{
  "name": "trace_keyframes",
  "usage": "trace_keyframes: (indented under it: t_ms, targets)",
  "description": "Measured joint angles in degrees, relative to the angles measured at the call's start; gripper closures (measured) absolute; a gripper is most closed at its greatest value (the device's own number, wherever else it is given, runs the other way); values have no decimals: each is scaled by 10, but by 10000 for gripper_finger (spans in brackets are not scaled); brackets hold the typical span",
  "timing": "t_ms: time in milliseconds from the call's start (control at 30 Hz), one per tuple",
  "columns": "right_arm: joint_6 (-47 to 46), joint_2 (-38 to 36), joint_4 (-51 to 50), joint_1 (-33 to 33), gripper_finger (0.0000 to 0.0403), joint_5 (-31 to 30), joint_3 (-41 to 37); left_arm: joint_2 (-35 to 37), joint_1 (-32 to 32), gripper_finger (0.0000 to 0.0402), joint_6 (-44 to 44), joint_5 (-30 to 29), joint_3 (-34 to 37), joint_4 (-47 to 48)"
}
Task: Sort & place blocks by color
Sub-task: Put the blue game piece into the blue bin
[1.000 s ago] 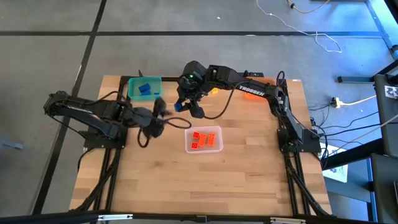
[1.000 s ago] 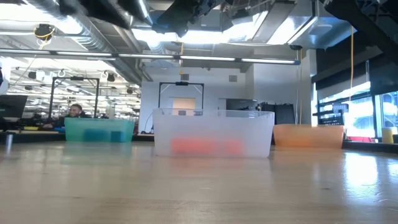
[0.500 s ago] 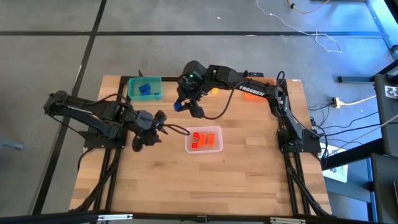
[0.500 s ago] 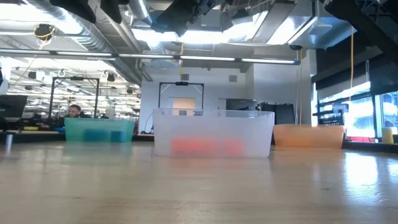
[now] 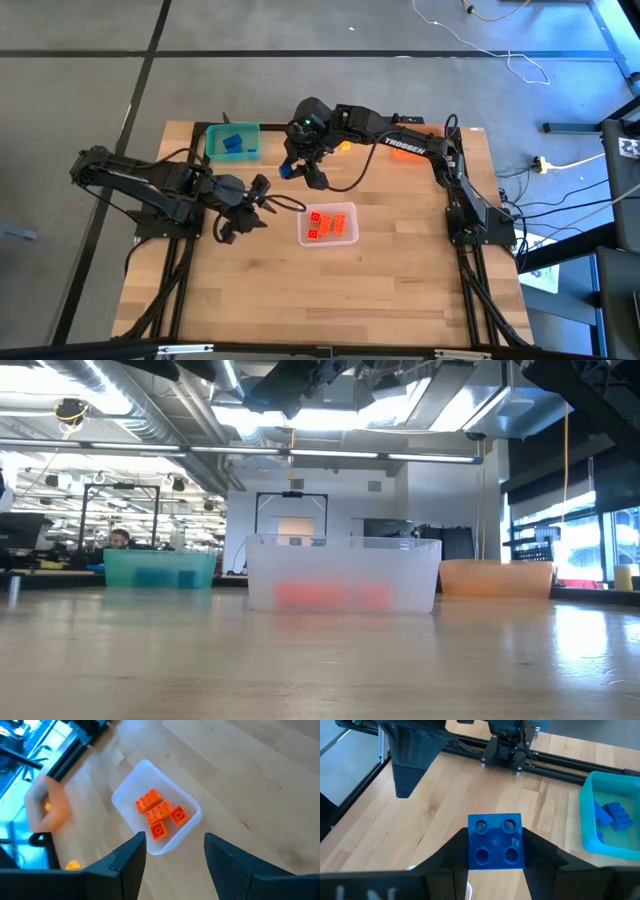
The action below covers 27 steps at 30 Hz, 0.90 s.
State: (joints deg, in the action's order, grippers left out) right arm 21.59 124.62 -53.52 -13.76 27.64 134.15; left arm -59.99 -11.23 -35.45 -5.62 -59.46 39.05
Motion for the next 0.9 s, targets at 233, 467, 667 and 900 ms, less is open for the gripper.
trace_keyframes:
  t_ms: [233, 467, 667, 900]
  targets:
    - [-21, 0, -1, 0, 264, 0, 0, 0, 0, 211, -10, -133, 0, -2]
    - [-23, 0, -1, 0, 264, 0, 0, 0, 1, 211, -91, -267, 0, -2]
    - [-23, 0, -1, 0, 264, 0, 0, 0, 1, 211, -139, -305, 0, -38]
    - [-21, 0, 0, 0, 264, 10, 0, 0, 1, 211, -168, -328, 0, -68]
